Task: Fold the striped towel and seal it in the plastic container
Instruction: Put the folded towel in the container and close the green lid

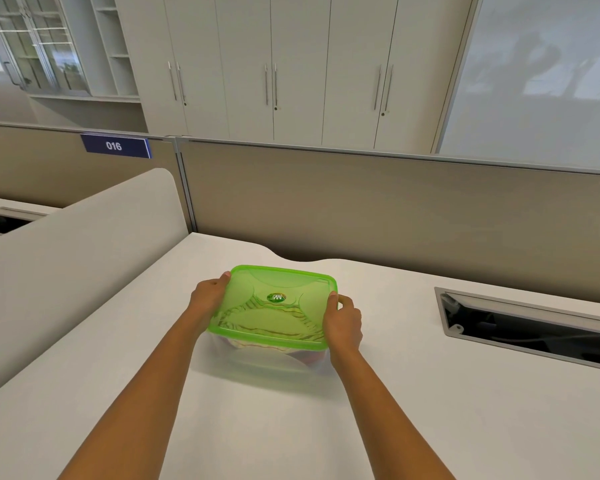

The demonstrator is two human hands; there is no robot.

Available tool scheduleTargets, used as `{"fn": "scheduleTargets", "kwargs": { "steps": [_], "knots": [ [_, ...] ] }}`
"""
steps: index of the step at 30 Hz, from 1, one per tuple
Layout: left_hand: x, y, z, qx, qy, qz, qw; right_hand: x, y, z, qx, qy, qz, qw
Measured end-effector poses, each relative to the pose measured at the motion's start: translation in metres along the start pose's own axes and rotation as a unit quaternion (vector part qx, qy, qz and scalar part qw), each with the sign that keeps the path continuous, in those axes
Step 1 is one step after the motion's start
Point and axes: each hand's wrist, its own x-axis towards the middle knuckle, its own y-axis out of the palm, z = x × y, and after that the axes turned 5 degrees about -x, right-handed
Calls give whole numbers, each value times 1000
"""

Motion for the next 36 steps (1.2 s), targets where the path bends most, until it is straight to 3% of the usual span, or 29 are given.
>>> {"fn": "scheduleTargets", "kwargs": {
  "steps": [14, 28, 36],
  "knots": [
    [0, -1, -1, -44, -11, 33, 998, 8, 3, -4, 35, 23, 13, 999],
    [1, -1, -1, -26, 16, 25, 999, 9, 4, -1, 202, 104, 22, 974],
    [-3, -2, 0, 26, 34, -11, 999, 2, 8, -4, 122, 75, 5, 990]
  ]
}}
